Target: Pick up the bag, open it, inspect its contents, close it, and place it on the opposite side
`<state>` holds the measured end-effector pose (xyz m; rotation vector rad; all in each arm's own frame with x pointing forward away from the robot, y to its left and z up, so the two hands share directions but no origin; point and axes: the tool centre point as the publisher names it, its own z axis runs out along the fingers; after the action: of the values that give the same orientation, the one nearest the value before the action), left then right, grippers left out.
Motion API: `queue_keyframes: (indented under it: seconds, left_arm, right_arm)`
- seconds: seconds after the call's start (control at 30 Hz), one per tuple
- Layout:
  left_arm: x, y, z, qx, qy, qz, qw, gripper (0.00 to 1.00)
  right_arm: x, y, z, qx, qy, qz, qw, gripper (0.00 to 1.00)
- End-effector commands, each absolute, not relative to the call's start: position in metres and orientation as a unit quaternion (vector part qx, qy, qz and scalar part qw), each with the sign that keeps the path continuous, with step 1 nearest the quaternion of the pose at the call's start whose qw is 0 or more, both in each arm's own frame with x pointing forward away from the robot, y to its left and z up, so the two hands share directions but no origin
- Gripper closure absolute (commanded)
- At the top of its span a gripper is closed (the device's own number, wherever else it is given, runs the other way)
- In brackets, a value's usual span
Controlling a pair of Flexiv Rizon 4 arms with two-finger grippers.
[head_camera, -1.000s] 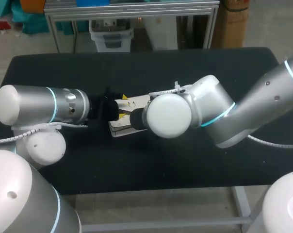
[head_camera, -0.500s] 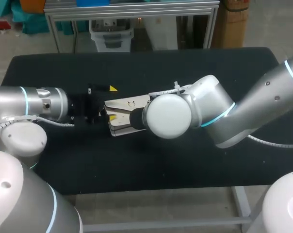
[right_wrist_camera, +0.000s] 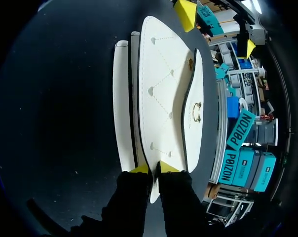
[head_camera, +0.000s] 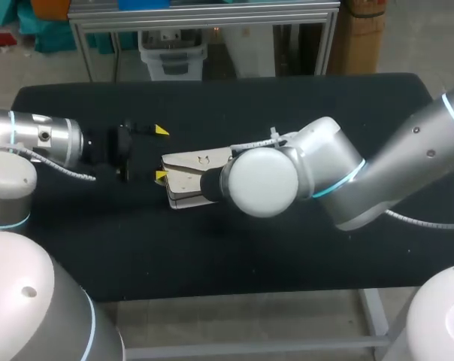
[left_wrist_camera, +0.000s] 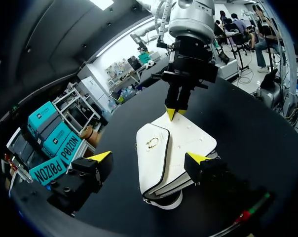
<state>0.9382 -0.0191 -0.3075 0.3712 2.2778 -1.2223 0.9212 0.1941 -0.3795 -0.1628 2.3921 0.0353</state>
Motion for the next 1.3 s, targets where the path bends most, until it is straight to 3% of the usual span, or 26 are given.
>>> queue_keyframes:
  seconds: [0.03,0.07,0.43,0.83,1.3]
  left_arm:
    - [0.939,-0.018,-0.301,0.135,0.853,-0.440,0.245,0.00]
    - [0.939,-0.018,-0.301,0.134,0.855,-0.437,0.245,0.00]
    - [0.935,-0.017,-0.289,0.112,0.877,-0.419,0.206,0.00]
    - [0.930,-0.019,-0.281,0.108,0.910,-0.372,0.148,0.00]
    - [0.917,-0.024,-0.267,0.225,0.931,-0.265,0.105,0.00]
  right_arm:
    - [0.917,0.192,-0.377,-0.064,0.927,0.017,0.368,0.14]
    - [0.916,0.192,-0.375,-0.064,0.927,0.018,0.369,0.00]
    - [0.909,0.186,-0.354,-0.058,0.929,0.033,0.363,0.00]
    - [0.909,0.170,-0.329,-0.031,0.952,0.050,0.301,0.00]
    - [0.914,0.162,-0.317,-0.045,0.975,0.039,0.216,0.00]
